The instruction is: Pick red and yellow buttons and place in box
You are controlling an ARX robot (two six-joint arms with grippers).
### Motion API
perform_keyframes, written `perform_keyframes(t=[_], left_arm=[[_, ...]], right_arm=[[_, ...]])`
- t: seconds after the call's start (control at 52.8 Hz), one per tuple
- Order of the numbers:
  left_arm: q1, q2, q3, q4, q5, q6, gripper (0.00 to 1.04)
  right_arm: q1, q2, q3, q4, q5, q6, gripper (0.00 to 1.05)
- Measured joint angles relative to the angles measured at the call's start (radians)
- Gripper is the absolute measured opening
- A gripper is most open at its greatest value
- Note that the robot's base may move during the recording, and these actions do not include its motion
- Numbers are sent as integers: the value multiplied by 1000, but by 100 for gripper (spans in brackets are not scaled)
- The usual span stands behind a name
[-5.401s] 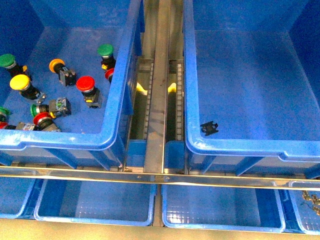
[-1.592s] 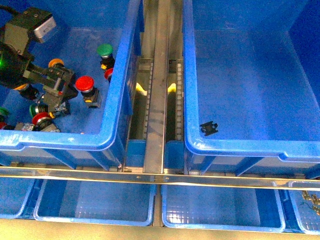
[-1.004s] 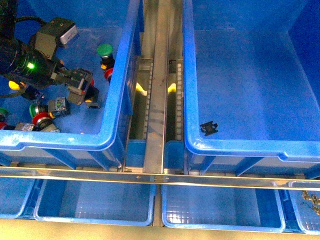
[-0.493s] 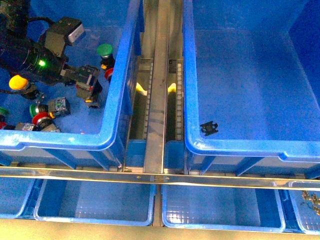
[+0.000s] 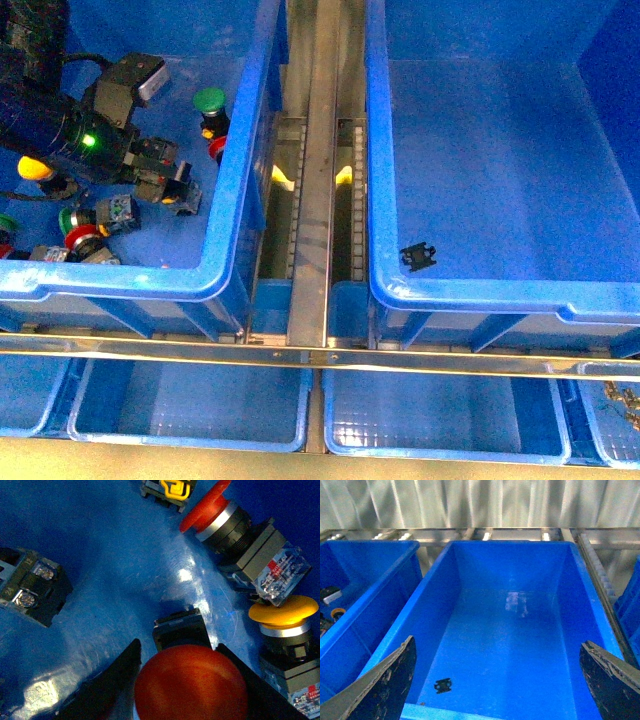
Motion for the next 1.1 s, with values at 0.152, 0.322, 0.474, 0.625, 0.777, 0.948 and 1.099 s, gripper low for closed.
perform_keyframes(t=[0.152,0.322,0.474,0.625,0.777,0.948,1.099], left_arm=[[10,0,0,0,0,-3,33],[21,-1,-2,16,1,-22,33],[43,-51,-43,42,27,-94,33],[114,-264,-177,71,86,-263,33],[179,-402,-278,64,154,-404,33],[257,-532,-388,33,267,-686,33],[251,-618,-434,40,359,-891,33]], right_arm=[[0,0,0,0,0,0,98],[0,0,0,0,0,0,98],[0,0,0,0,0,0,98],[0,0,0,0,0,0,98],[0,0,0,0,0,0,98],[0,0,0,0,0,0,98],[0,0,0,0,0,0,98]])
